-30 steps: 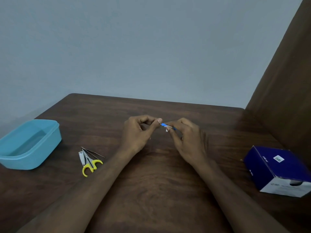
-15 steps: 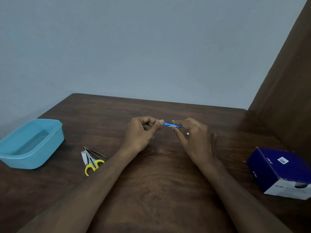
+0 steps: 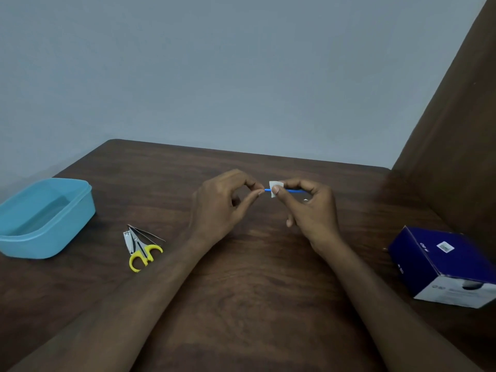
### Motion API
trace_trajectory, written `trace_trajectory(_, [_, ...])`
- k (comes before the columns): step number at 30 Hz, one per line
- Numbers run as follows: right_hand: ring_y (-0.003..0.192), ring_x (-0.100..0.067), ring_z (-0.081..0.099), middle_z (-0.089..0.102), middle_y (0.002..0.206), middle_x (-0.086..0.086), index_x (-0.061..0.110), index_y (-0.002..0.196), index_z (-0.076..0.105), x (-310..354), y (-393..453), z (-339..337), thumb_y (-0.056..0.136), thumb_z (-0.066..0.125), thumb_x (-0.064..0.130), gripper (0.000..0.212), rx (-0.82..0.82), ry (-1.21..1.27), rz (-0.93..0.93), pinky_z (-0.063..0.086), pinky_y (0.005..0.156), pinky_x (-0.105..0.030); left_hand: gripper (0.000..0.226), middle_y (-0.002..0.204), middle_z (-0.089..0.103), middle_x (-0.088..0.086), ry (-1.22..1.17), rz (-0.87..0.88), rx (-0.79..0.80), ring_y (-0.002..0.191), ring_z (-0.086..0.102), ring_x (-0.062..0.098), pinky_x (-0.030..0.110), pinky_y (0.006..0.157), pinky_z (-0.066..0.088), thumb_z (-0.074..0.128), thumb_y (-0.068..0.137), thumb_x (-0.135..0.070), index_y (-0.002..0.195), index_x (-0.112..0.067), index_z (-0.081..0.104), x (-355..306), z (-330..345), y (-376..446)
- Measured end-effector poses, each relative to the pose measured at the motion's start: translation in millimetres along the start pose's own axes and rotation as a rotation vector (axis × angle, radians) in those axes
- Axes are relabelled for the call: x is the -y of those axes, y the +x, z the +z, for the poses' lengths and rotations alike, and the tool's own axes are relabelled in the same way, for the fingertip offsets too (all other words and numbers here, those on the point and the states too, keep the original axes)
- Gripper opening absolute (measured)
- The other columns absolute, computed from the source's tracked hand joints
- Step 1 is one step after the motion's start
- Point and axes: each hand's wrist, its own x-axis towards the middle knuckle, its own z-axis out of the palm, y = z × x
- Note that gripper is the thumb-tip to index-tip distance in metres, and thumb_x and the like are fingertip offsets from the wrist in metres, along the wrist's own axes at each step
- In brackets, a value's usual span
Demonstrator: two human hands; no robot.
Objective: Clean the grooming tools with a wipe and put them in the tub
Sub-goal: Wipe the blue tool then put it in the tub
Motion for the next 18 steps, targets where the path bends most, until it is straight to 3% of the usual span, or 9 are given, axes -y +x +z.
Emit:
trace_trajectory(3, [0.040,-0.021,0.059,0.081,0.101,0.016,0.025,0.091,0.082,0,2,2,0.088,0.087,0.028,0.007,0.002,0.017,0.004,0.052,0.045,-0.036,0.009,0.095,0.070,-0.022,0.022,0.026,-0.036,0.054,0.056,0.006,0.032,0.050,0.047,0.078,0.097,-0.043,0.092,-0.037,0.075,1,-2,2])
trace_trajectory(12, [0.044,-0.015,0.057,0.082,0.097,0.009,0.021,0.094,0.082,-6,2,3,0.092,0.084,0.019,0.003,0.088,0.027,-0.049,0.047,0.045,-0.029,0.011,0.099,0.074,-0.023,0.057,0.014,0.026,0.054,0.051,0.002,0.029,0.051,0.047,0.079,0.095,-0.049,0.102,-0.041,0.080,3,-3,0])
trace_trajectory(15, [0.043,-0.014,0.056,0.082,0.097,0.009,0.020,0.098,0.081,-7,5,-3,0.093,0.083,0.018,0.006,0.117,0.023,-0.038,0.048,0.047,-0.029,0.010,0.094,0.072,-0.022,0.114,0.021,0.023,0.059,0.055,0.004,0.030,0.053,0.048,0.075,0.098,-0.049,0.101,-0.040,0.079,3,-3,1])
trace_trajectory(18, [0.046,-0.021,0.060,0.082,0.099,0.008,0.023,0.105,0.082,-12,9,-9,0.094,0.081,0.020,0.010,0.144,0.012,-0.027,0.053,0.050,-0.037,0.007,0.084,0.064,-0.028,0.114,-0.031,0.012,0.057,0.056,0.006,0.025,0.054,0.044,0.075,0.098,-0.047,0.097,-0.040,0.077,2,-1,0])
